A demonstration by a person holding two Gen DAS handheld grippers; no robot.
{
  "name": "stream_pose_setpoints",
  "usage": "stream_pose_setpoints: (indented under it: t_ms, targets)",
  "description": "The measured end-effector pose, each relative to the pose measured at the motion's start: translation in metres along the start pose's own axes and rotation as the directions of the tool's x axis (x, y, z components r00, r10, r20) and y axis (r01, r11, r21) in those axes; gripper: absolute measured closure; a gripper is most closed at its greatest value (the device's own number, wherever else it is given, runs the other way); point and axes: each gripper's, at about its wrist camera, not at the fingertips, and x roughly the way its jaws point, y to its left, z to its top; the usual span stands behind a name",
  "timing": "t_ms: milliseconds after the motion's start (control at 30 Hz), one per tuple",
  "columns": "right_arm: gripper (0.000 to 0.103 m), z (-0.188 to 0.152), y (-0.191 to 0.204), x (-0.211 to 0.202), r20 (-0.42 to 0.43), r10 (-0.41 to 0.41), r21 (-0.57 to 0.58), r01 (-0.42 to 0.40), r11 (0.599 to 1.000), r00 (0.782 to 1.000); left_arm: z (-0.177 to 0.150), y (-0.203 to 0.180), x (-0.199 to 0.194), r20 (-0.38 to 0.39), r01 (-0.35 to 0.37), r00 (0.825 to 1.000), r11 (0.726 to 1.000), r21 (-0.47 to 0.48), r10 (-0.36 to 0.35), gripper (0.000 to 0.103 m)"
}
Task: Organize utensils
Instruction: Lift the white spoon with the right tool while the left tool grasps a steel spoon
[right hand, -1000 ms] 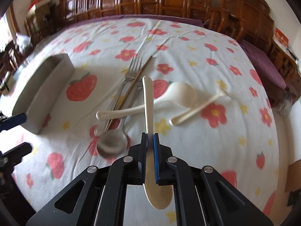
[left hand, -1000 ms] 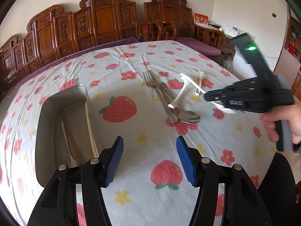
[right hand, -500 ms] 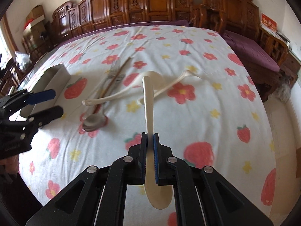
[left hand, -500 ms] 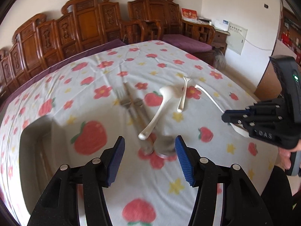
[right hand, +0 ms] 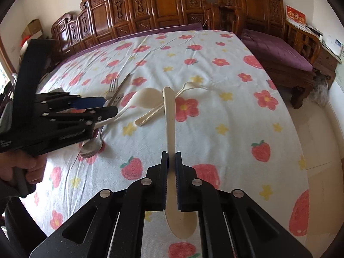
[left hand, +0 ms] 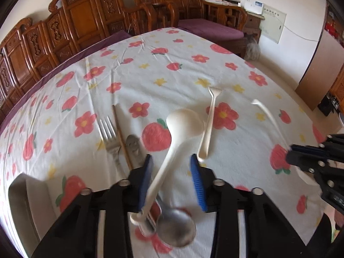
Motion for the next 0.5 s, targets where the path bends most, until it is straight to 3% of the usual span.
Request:
stream_pose_setpoints:
  t_ms: [500]
  targets:
    - [0.095, 0.002, 0.0, 0.0, 0.003, 0.012, 0.012, -0.012, 1.0, 1.0, 0.013, -0.008, 0.031, -0.089, -0.015, 0.996, 0.998, 0.056, 0.02, 0.075]
